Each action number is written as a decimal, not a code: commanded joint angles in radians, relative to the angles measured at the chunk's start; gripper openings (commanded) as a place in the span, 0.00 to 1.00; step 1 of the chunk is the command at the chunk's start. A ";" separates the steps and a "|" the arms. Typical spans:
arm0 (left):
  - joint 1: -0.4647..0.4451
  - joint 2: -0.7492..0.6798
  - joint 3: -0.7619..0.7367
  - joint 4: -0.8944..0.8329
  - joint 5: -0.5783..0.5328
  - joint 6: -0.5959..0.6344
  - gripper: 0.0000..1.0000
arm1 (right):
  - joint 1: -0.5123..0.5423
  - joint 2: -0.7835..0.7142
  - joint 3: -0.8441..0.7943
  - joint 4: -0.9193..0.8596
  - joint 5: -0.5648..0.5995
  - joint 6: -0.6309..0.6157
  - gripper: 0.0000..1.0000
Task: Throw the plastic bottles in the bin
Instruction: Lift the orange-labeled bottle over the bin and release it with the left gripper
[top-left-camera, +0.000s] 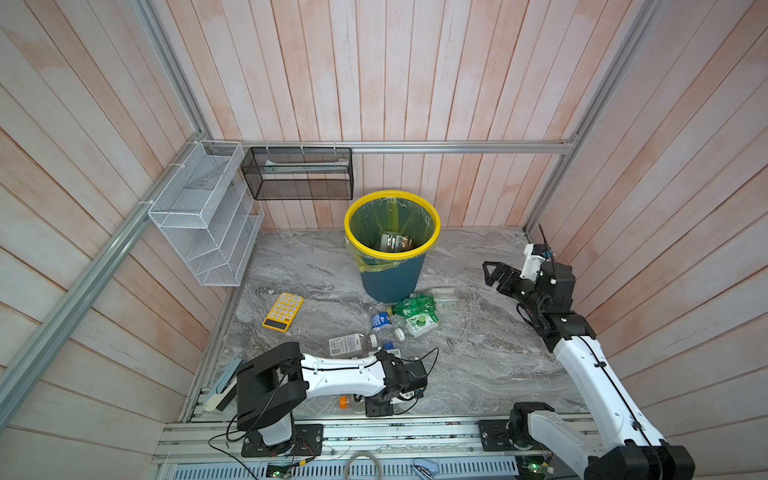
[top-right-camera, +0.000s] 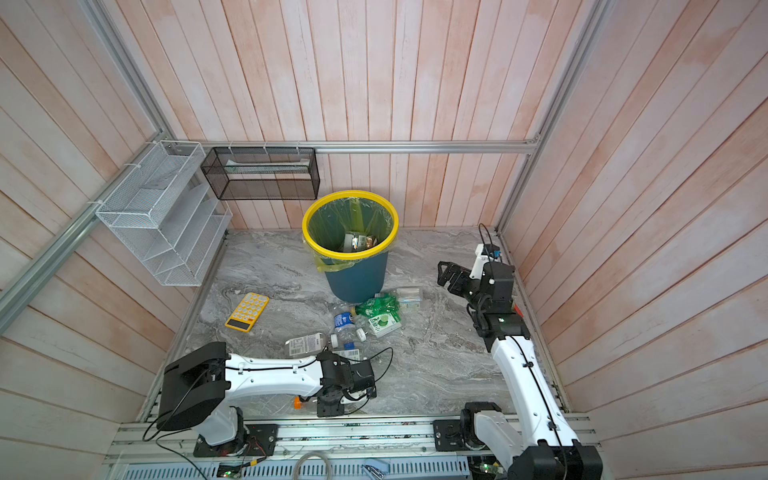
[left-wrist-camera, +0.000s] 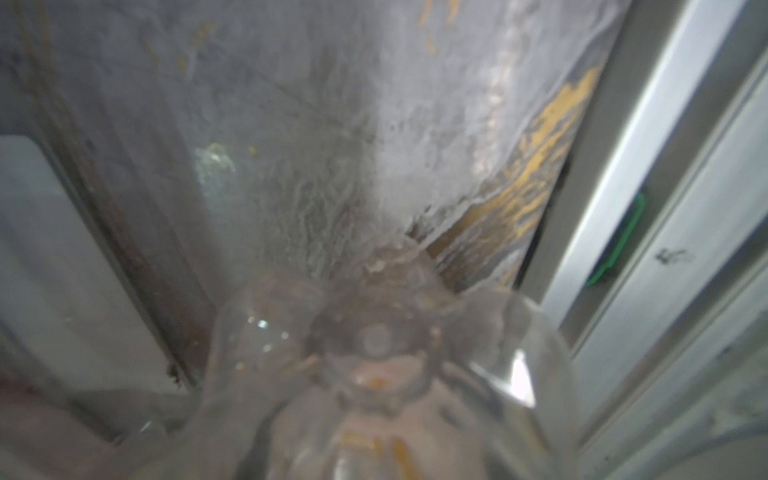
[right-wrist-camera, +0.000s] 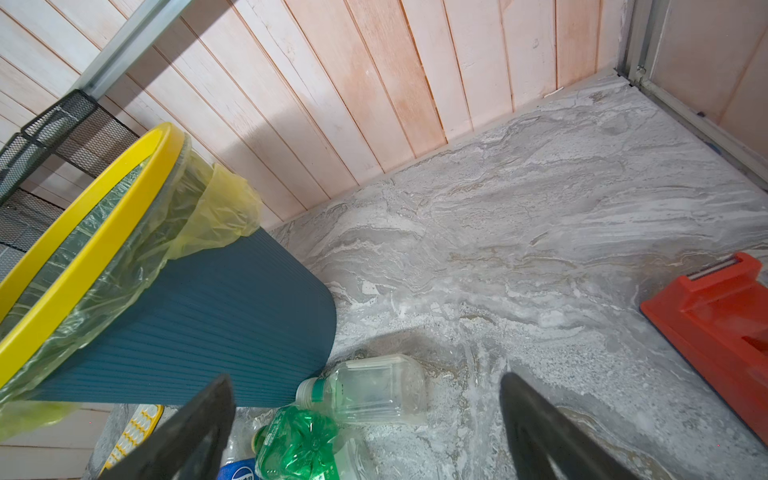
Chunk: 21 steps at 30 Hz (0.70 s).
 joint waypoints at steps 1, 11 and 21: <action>-0.001 -0.021 0.033 0.035 0.020 -0.012 0.49 | -0.009 -0.017 -0.011 0.003 -0.003 -0.002 0.99; 0.004 -0.407 0.067 0.175 -0.155 -0.176 0.48 | -0.020 -0.033 -0.041 0.004 0.002 0.007 0.99; 0.079 -0.902 0.029 0.854 -0.557 0.070 0.48 | -0.021 -0.077 -0.070 0.015 0.002 0.032 0.99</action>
